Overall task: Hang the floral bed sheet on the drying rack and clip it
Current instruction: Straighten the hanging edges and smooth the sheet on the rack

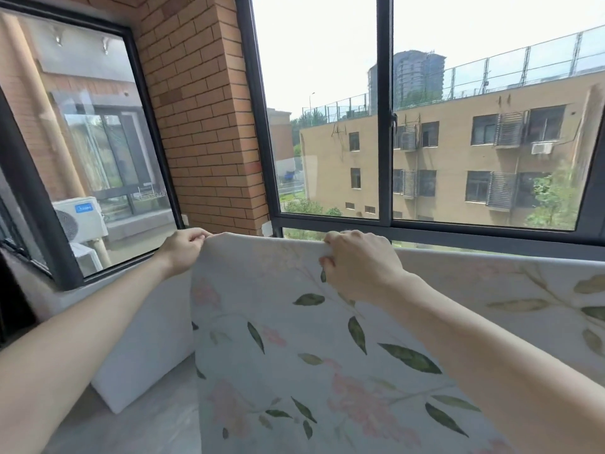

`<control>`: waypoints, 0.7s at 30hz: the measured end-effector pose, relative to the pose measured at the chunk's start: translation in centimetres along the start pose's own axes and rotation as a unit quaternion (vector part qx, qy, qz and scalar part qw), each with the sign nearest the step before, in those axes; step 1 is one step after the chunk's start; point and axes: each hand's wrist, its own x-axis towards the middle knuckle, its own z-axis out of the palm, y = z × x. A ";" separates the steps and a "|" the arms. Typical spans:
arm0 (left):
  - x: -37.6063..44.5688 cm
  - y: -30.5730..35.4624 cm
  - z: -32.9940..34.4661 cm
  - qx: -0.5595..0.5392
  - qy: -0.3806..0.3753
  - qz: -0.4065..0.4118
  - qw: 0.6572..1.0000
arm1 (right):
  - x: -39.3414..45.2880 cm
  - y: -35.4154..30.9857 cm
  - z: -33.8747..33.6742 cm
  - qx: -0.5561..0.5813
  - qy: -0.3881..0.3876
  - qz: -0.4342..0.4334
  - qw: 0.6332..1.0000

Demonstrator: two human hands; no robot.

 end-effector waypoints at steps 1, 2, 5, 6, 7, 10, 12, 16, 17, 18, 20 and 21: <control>0.4 -0.5 -0.1 -0.012 -0.015 0.004 1.000 | 0.2 -0.5 0.2 0.000 0.005 0.005 1.000; 0.8 -1.4 -0.3 -0.029 -0.034 0.005 0.999 | 0.6 -1.4 0.7 -0.002 0.012 0.010 1.000; 1.7 -4.0 -0.7 -0.087 -0.088 0.007 0.992 | 1.2 -3.1 1.8 -0.024 0.032 0.034 0.999; 1.9 -4.9 -0.8 -0.090 -0.107 0.010 0.990 | 1.2 -3.5 2.0 -0.032 0.035 0.046 0.998; 2.1 -5.5 -1.0 -0.077 -0.125 0.017 0.989 | 1.2 -3.5 1.9 -0.037 0.036 0.059 0.997; 2.9 -7.2 -1.6 -0.013 -0.169 0.055 0.984 | 0.9 -3.4 1.6 -0.044 0.030 0.098 0.994; 3.0 -7.3 -1.7 0.029 -0.188 0.067 0.979 | 0.7 -3.3 1.4 -0.050 0.027 0.110 0.992; 3.2 -5.6 -1.6 0.136 -0.157 0.112 0.972 | 0.5 -2.6 1.2 -0.052 0.027 0.111 0.992; 3.4 -5.0 -1.7 0.147 -0.140 0.117 0.972 | 0.5 -2.5 1.2 -0.053 0.028 0.111 0.992; 3.6 -4.5 -1.9 0.150 -0.127 0.118 0.973 | 0.5 -2.4 1.2 -0.053 0.027 0.111 0.992; 4.1 -4.1 -2.2 0.136 -0.092 0.114 0.980 | 0.8 -2.3 1.2 -0.051 0.022 0.112 0.992; 4.1 -4.1 -2.1 0.133 -0.079 0.113 0.982 | 0.9 -2.4 1.2 -0.049 0.019 0.113 0.992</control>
